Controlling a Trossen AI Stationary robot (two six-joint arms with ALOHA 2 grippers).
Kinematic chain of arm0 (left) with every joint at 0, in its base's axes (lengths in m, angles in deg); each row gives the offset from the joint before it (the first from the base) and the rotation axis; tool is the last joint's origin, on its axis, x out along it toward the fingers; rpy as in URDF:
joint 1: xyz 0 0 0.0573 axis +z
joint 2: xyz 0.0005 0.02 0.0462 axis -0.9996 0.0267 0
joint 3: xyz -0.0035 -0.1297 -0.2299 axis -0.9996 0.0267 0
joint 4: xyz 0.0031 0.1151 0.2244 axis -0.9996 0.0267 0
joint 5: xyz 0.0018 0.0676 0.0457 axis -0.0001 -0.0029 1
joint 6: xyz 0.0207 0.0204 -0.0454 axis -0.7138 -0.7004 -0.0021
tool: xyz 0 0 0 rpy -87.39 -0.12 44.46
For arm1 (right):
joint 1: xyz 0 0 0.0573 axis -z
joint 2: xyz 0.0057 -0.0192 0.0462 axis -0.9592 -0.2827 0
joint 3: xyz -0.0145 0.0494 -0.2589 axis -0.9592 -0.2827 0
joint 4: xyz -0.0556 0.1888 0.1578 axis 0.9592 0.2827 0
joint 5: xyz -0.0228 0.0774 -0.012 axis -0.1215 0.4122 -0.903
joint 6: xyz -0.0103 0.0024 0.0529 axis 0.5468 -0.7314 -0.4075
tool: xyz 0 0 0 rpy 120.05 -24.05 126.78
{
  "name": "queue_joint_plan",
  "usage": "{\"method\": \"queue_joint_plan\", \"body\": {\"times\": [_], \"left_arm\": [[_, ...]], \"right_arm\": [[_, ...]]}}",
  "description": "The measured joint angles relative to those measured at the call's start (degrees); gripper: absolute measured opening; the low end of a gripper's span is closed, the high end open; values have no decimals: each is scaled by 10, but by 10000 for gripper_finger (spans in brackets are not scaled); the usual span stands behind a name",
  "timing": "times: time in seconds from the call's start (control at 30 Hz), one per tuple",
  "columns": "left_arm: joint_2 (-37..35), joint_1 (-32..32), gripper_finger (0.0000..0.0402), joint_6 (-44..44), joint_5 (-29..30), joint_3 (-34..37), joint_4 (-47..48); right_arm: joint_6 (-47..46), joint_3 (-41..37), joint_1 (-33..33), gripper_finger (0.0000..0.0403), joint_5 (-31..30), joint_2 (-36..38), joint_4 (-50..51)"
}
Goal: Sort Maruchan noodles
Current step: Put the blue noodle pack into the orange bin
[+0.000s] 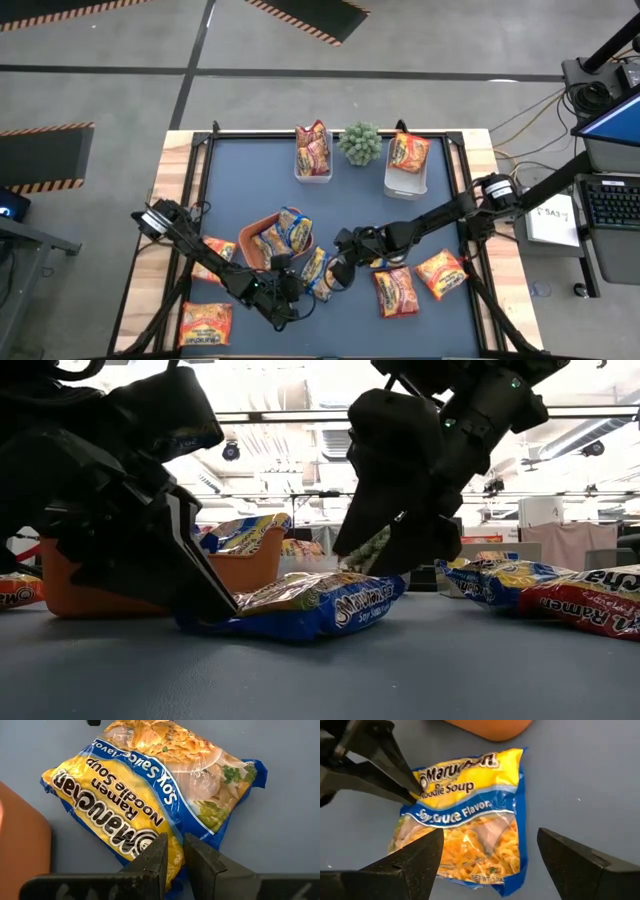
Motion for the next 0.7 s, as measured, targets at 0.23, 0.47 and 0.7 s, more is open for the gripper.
{"method": "queue_joint_plan", "body": {"times": [0.23,0.47,0.7], "left_arm": [[0,0,47,2,-1,2,0],[0,0,47,4,-1,5,-1],[0,0,47,6,-1,6,-2]], "right_arm": [[4,-2,6,311,-4,-1,-6],[5,-5,7,311,-5,-1,-12],[-2,-28,7,311,-5,-1,-59]]}}
